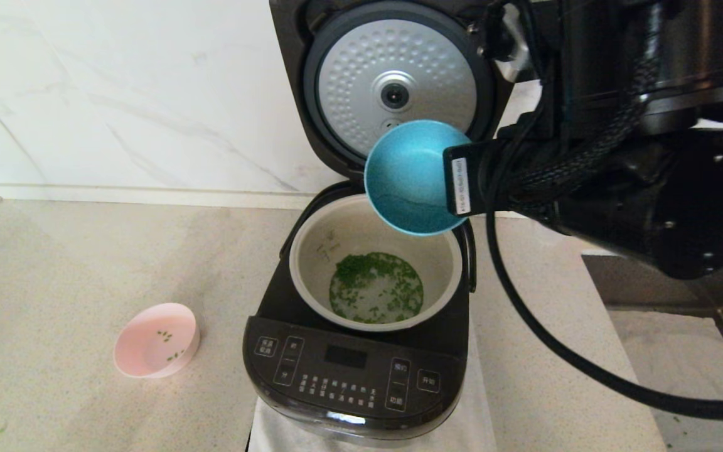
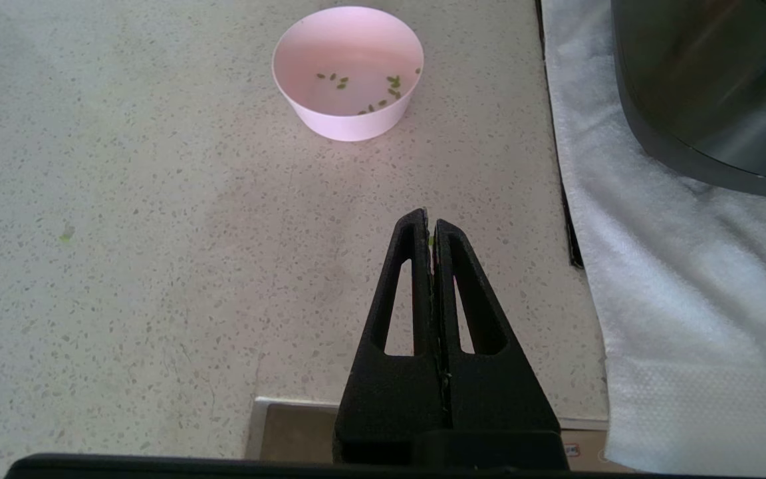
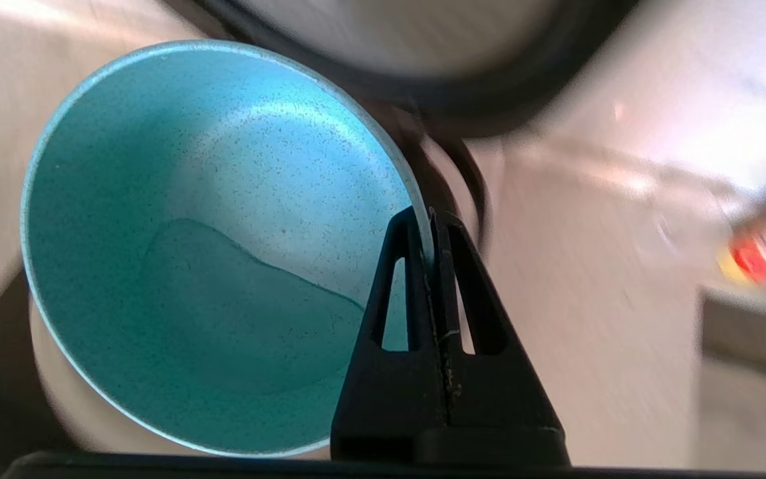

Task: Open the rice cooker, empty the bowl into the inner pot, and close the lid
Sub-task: Pour the water from the bowl into the rice cooker, then place the bowl on the table

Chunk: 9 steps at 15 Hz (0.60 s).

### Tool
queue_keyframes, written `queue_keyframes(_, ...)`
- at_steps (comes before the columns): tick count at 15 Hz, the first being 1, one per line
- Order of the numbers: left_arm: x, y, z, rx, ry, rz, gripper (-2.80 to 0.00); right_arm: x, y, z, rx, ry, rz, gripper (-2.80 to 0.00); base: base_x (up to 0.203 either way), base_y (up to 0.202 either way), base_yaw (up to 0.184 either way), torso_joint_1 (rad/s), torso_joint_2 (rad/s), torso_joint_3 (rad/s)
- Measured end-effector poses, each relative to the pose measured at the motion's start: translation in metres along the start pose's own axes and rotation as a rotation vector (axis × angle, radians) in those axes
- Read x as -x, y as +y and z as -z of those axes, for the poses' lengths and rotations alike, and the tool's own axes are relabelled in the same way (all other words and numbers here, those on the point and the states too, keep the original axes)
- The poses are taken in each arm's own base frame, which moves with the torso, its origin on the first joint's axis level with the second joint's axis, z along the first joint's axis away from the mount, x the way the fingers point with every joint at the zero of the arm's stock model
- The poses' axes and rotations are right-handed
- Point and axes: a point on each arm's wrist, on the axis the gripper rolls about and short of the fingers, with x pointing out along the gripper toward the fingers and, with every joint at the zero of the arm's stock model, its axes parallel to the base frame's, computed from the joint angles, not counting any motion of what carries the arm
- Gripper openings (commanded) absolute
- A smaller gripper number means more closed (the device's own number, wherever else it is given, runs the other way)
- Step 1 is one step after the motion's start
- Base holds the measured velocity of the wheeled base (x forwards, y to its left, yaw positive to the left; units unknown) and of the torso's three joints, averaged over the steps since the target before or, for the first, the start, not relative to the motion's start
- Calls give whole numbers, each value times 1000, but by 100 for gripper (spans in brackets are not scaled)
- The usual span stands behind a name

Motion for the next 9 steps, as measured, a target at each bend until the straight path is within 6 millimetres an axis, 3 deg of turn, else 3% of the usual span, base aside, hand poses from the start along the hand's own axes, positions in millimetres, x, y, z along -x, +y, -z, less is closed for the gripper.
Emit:
queue_keyframes(6,0,0,0,0,0,0,-280,53,-63,4,-17,125,20,-280,0,0,0,0,0,0)
queue_keyframes(9,0,0,0,0,0,0,-280,59,-103,24,-28,184,84,-280,0,0,0,0,0,0)
